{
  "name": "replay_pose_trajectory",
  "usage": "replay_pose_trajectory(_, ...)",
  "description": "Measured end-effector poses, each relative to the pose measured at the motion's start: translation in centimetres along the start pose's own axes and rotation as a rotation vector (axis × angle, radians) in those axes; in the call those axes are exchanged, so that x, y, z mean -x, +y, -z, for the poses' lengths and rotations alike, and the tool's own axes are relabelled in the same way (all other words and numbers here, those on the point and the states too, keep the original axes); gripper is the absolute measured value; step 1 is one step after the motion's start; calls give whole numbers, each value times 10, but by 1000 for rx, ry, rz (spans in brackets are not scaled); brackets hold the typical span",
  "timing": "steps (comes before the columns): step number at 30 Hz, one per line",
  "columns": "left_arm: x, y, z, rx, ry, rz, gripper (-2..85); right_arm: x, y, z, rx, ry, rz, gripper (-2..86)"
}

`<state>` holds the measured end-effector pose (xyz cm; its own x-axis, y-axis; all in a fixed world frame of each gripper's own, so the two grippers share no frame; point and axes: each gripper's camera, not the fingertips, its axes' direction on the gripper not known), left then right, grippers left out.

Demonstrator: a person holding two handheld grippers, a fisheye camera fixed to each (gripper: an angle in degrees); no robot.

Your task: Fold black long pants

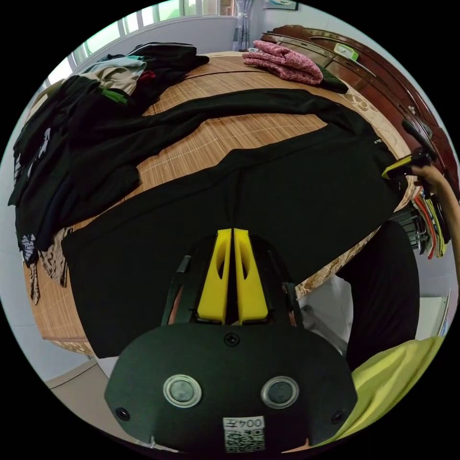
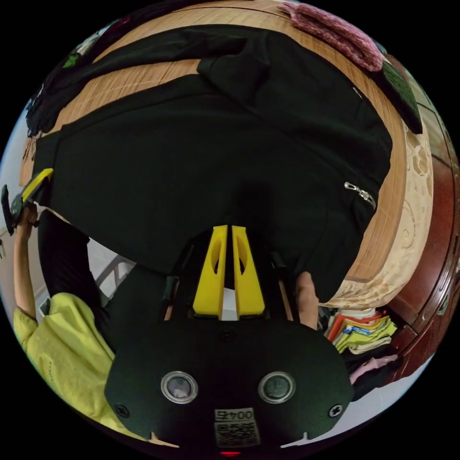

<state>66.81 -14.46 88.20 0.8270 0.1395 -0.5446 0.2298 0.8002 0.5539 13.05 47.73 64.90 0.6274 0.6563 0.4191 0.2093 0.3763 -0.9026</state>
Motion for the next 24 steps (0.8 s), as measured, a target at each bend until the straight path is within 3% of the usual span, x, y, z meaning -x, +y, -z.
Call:
replay_pose_trajectory(5,16,-11,0,11,53,15,11,46,-20,-12,-20,181,34,26)
replay_pose_trajectory(10,22,-31,0,85,14,3,11,71,-35,-22,-28,237,28,19)
replay_pose_trajectory(16,44,-52,-4,200,71,19,12,91,-48,-31,-53,242,25,15)
replay_pose_trajectory(24,73,-48,-7,168,102,84,13,97,-56,-40,-111,156,5,13)
